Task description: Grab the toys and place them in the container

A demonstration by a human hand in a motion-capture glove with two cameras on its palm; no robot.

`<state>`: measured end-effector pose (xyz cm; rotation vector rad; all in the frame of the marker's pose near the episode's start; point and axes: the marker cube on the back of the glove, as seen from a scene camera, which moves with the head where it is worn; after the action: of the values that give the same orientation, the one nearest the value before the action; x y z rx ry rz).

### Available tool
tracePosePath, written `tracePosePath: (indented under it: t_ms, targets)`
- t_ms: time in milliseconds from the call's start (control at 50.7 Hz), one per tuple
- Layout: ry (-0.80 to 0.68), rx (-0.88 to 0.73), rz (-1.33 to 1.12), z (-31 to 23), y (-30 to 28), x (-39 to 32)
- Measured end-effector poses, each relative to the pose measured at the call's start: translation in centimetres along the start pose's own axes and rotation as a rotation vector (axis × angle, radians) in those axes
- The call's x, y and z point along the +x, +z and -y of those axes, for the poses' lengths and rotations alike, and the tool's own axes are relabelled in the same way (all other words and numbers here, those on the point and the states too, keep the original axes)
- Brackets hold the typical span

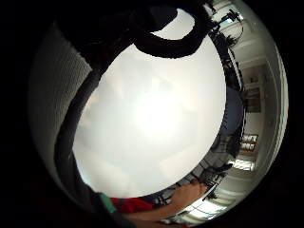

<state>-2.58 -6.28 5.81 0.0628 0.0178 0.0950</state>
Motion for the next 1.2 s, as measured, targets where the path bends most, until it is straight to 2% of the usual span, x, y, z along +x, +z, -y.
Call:
tracePosePath:
  t_ms: [99,434,592,829,1204]
  targets:
    - [-0.051,-0.017,-0.023,-0.2,0.0,0.1]
    - [-0.04,-0.075,0.043,-0.3,0.7,0.3]
    - [-0.04,-0.042,0.048,-0.3,0.5,0.1]
    - [-0.009,-0.11,0.024,-0.8,1.0,0.4]
    - [0.026,-0.09,0.007,0.0,0.7,2.0]
